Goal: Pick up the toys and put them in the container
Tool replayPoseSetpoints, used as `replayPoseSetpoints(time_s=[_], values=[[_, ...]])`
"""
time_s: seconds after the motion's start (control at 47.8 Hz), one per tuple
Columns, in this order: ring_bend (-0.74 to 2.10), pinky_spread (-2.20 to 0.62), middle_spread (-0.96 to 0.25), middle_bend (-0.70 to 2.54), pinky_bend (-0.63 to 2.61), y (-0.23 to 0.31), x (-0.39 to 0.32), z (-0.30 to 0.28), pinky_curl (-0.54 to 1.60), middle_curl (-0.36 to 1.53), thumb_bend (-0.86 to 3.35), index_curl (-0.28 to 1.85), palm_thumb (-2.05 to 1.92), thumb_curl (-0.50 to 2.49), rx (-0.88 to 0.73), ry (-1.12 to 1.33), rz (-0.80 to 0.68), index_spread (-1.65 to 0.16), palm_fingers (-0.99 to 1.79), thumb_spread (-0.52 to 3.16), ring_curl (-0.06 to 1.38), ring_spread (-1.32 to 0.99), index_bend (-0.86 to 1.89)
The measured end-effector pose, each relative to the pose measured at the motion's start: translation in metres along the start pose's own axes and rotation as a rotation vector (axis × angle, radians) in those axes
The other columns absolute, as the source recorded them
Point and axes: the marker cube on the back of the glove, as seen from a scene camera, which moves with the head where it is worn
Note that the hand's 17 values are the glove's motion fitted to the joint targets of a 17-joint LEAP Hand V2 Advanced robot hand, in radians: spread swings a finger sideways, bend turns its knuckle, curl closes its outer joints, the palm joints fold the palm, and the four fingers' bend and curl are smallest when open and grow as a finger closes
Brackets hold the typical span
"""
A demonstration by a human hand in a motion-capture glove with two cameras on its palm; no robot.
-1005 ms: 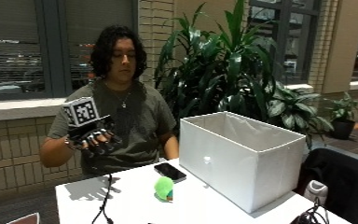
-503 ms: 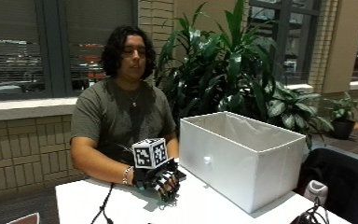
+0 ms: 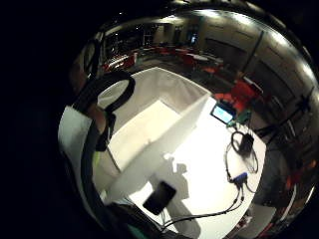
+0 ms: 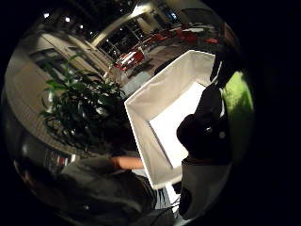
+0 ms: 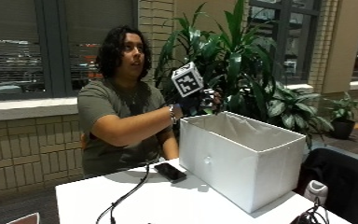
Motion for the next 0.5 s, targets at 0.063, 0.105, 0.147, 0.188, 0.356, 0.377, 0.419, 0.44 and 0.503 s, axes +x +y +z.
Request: replayPoseSetpoints(time_s=[0.063, 0.105, 0.147, 0.188, 0.356, 0.377, 0.419, 0.44, 0.503], values=[[1.05, -0.39, -0.42, 0.61, 1.02, -0.014, -0.004, 0.019, 0.43, 0.56, 0.26, 0.33, 0.46, 0.48, -0.056, 0.056, 0.009, -0.41, 0.95, 1.56, 0.46, -0.42, 0.27], [1.04, -0.4, -0.42, 0.56, 1.04, -0.018, -0.002, 0.031, 0.44, 0.55, 0.23, 0.33, 0.43, 0.48, -0.107, 0.116, 0.01, -0.4, 0.87, 1.54, 0.46, -0.41, 0.23], [1.01, -0.39, -0.4, 0.49, 1.05, -0.015, 0.001, 0.037, 0.44, 0.54, 0.18, 0.34, 0.3, 0.42, -0.147, 0.159, 0.0, -0.39, 0.72, 1.56, 0.45, -0.4, 0.18], [0.93, -0.35, -0.35, 0.38, 1.08, -0.005, 0.005, 0.032, 0.46, 0.52, 0.1, 0.33, 0.16, 0.37, -0.17, 0.146, -0.014, -0.39, 0.33, 1.52, 0.44, -0.38, 0.11], [0.76, -0.21, -0.25, 0.32, 1.05, 0.085, 0.02, -0.025, 0.41, 0.48, -0.04, 0.31, -0.04, 0.3, -0.178, 0.054, -0.065, -0.38, 0.1, 1.35, 0.36, -0.33, 0.15], [0.75, -0.19, -0.24, 0.32, 1.04, 0.102, 0.023, -0.031, 0.4, 0.48, -0.04, 0.31, -0.05, 0.3, -0.181, 0.08, -0.067, -0.38, 0.1, 1.34, 0.35, -0.33, 0.15], [0.75, -0.18, -0.22, 0.31, 1.04, 0.14, 0.028, -0.043, 0.39, 0.47, -0.05, 0.31, -0.06, 0.29, -0.191, 0.135, -0.061, -0.38, 0.1, 1.32, 0.34, -0.32, 0.16], [0.75, -0.17, -0.22, 0.31, 1.03, 0.158, 0.031, -0.048, 0.39, 0.47, -0.05, 0.31, -0.06, 0.29, -0.197, 0.162, -0.05, -0.38, 0.11, 1.31, 0.34, -0.32, 0.16], [0.75, -0.14, -0.2, 0.31, 1.01, 0.202, 0.044, -0.061, 0.38, 0.47, -0.05, 0.31, -0.07, 0.27, -0.216, 0.229, -0.003, -0.38, 0.11, 1.28, 0.34, -0.31, 0.17]])
